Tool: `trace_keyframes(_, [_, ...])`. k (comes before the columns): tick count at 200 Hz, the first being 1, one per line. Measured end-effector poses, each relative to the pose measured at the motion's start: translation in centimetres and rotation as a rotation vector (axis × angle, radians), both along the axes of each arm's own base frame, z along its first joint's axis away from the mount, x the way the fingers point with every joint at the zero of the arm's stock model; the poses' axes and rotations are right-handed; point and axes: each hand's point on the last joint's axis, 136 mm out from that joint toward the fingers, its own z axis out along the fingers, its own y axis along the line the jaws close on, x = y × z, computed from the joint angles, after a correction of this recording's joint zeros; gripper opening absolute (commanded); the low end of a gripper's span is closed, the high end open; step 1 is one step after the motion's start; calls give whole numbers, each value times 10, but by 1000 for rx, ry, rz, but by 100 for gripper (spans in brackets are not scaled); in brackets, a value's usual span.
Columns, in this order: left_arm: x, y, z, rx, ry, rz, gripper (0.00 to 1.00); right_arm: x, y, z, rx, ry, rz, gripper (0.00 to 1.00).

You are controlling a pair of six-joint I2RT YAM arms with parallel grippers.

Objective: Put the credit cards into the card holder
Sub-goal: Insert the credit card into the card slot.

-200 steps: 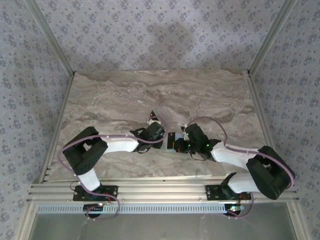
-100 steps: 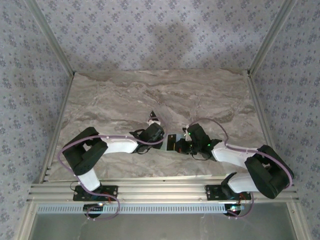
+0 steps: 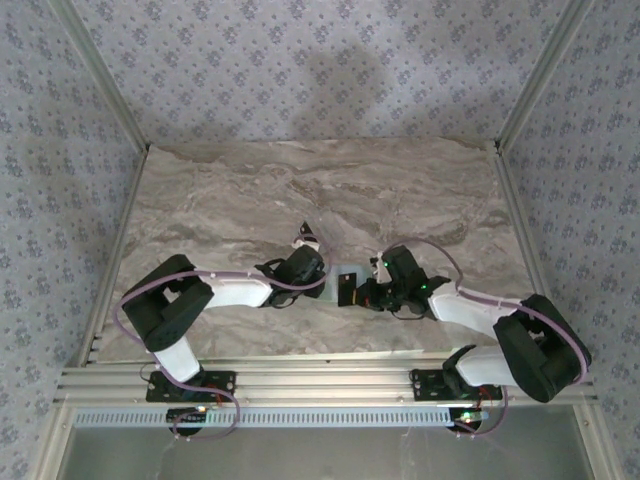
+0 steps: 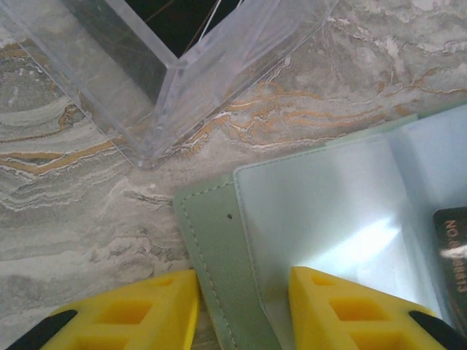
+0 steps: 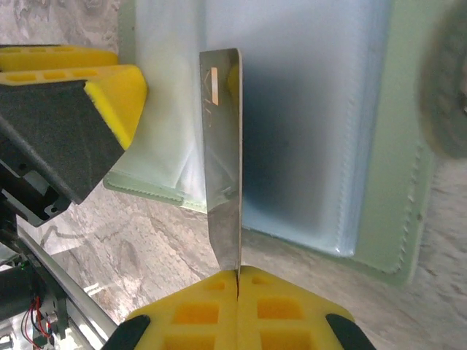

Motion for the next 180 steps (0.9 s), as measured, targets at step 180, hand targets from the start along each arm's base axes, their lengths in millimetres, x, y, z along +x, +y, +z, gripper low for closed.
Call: trace_keyframes(180, [-2,3,0,-108,-80,0,31,-3,9,19,2,103,157,0])
